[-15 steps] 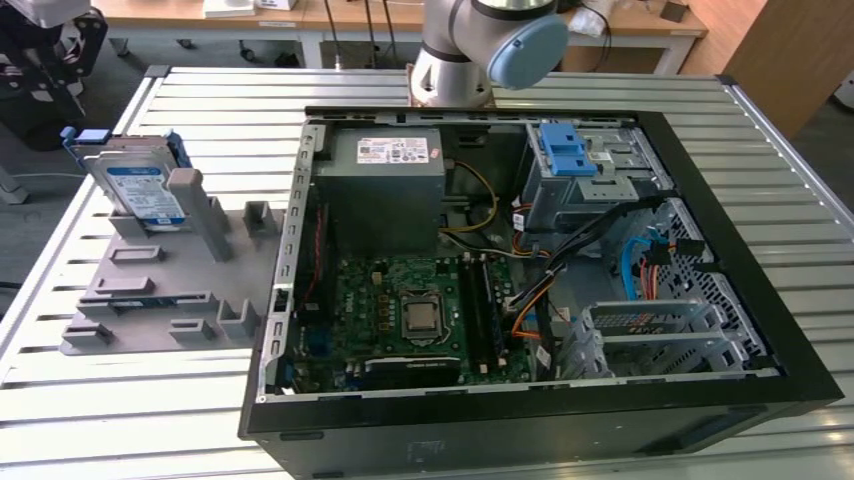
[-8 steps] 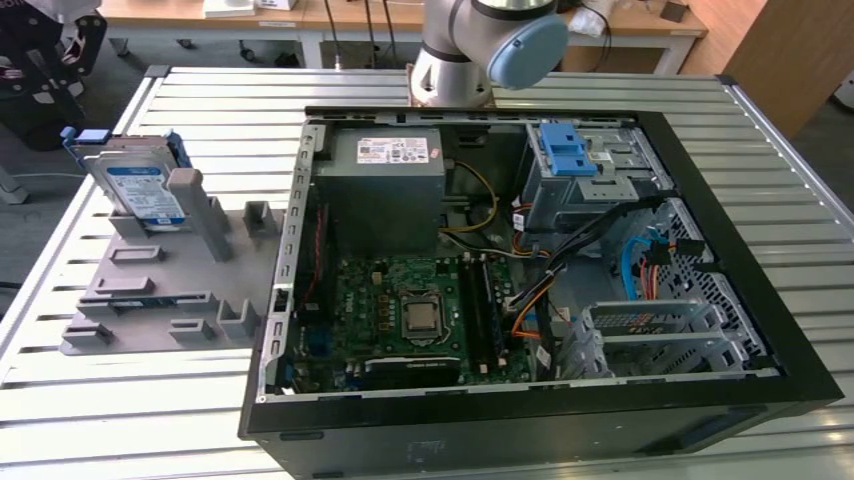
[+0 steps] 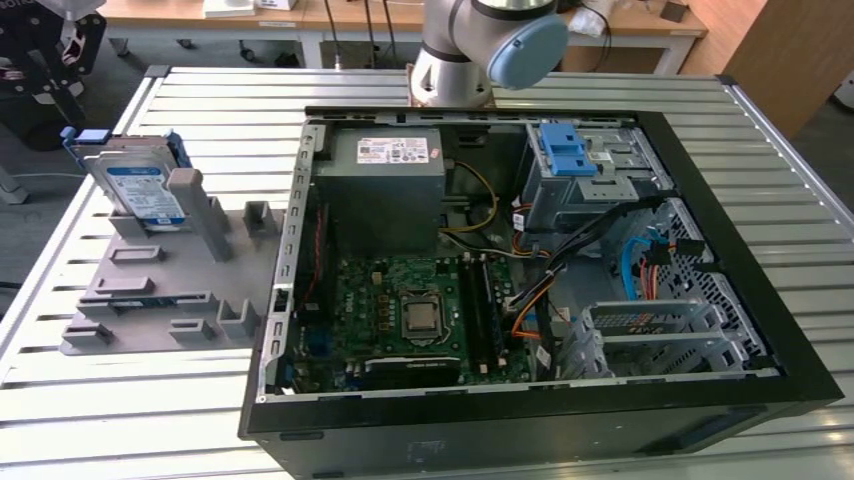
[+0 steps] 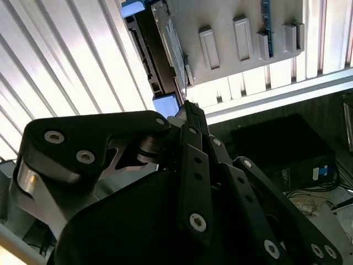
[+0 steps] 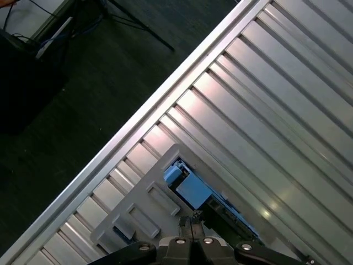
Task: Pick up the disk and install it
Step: 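Pick up the disk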
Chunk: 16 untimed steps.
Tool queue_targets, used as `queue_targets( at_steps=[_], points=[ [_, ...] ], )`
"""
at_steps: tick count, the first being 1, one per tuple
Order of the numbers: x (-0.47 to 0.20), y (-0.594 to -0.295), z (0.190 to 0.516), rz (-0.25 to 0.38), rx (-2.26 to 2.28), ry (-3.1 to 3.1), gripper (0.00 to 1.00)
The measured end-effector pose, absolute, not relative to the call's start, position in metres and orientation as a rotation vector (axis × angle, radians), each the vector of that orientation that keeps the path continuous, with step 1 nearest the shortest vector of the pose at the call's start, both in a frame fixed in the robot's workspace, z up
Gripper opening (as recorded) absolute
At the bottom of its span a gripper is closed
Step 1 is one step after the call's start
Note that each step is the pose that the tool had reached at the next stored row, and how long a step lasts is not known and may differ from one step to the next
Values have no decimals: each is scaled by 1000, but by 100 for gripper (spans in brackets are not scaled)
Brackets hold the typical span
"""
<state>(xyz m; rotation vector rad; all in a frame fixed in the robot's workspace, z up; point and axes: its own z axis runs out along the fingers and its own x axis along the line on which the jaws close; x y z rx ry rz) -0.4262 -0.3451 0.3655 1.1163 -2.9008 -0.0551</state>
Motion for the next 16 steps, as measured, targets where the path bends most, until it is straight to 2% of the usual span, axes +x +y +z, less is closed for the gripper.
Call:
queue_targets(
  at_steps=[16],
  points=[
    [-426,-345,365,-50,1398,-2773,11]
  ],
)
